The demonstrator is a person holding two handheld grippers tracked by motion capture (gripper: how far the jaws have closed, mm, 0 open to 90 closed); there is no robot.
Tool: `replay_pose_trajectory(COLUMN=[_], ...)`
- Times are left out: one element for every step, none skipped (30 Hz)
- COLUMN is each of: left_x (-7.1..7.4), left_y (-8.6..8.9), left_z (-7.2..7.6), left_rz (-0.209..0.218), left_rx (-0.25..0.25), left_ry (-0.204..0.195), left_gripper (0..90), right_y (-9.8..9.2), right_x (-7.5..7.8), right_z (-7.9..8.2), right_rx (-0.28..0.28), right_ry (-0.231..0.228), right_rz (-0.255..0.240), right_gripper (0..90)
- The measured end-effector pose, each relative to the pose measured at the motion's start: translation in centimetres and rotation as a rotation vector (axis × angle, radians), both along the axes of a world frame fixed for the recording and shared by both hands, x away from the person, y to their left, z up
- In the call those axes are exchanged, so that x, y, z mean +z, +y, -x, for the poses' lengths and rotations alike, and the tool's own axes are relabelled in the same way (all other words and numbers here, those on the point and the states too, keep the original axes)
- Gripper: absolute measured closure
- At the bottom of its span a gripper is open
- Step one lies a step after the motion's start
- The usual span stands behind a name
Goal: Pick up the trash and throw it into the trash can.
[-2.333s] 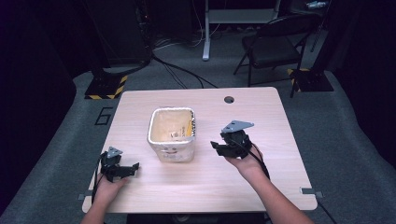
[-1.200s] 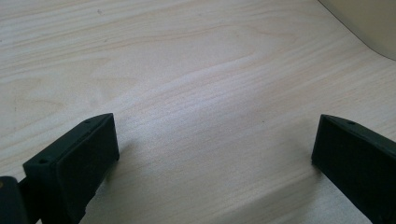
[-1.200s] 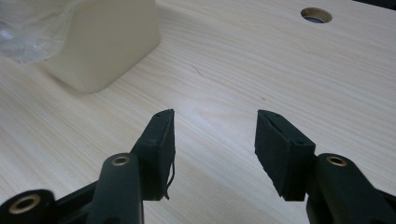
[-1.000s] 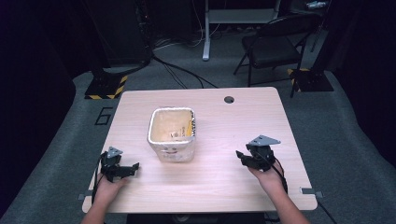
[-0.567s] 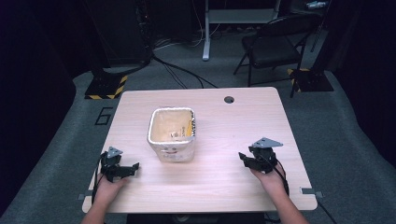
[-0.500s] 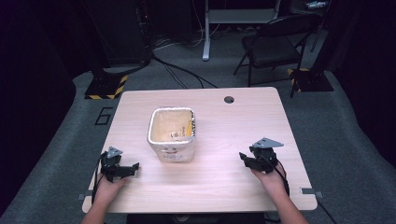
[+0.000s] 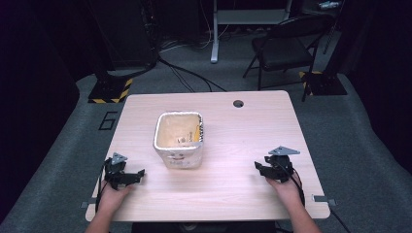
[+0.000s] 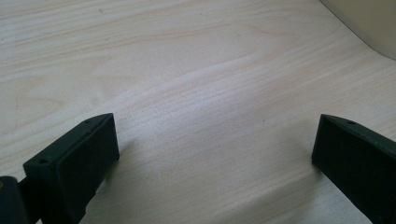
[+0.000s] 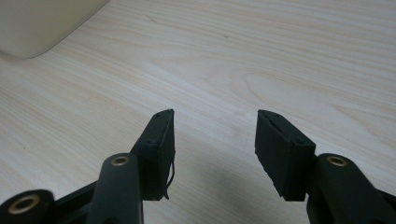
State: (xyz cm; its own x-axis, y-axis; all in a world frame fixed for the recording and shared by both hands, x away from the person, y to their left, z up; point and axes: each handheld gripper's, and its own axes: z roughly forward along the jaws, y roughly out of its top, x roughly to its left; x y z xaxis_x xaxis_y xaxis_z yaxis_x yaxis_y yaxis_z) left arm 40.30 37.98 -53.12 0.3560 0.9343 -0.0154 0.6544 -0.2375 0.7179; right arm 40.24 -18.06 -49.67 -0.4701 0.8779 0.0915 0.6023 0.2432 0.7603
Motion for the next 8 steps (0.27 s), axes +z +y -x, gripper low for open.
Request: replay_pose_trajectory(left_x=[0.0,0.0,0.0,0.0,0.0,0.0,0.0,-0.03], left_y=[0.0,0.0,-0.02,-0.02,-0.01,-0.02,-0.03,-0.1], left_z=[0.0,0.0,0.02,0.02,0.02,0.02,0.02,0.04], left_rz=[0.0,0.0,0.0,-0.001,-0.001,-0.001,-0.003,-0.003], left_rx=[0.0,0.0,0.004,0.004,0.003,0.004,0.006,0.017], left_ry=[0.0,0.0,0.0,0.0,0.0,0.0,0.0,-0.002], left_gripper=[0.3,0.2,0.2,0.2,0.2,0.2,0.2,0.0], right_y=[-0.12,-0.22,-0.39,-0.39,-0.65,-0.65,-0.8,-0.94], right_x=[-0.1,-0.21,-0.38,-0.38,-0.6,-0.6,-0.69,-0.81], right_z=[-0.06,-0.11,-0.21,-0.21,-0.39,-0.39,-0.47,-0.54], right_rx=[-0.005,-0.007,-0.01,-0.01,-0.02,-0.02,-0.022,-0.029], right_ry=[0.002,0.005,0.007,0.007,0.019,0.019,0.025,0.025], right_rz=[-0.004,-0.001,0.009,0.009,0.022,0.022,0.028,0.029], right_gripper=[46.9,46.9,46.8,46.8,46.3,46.3,46.1,46.0])
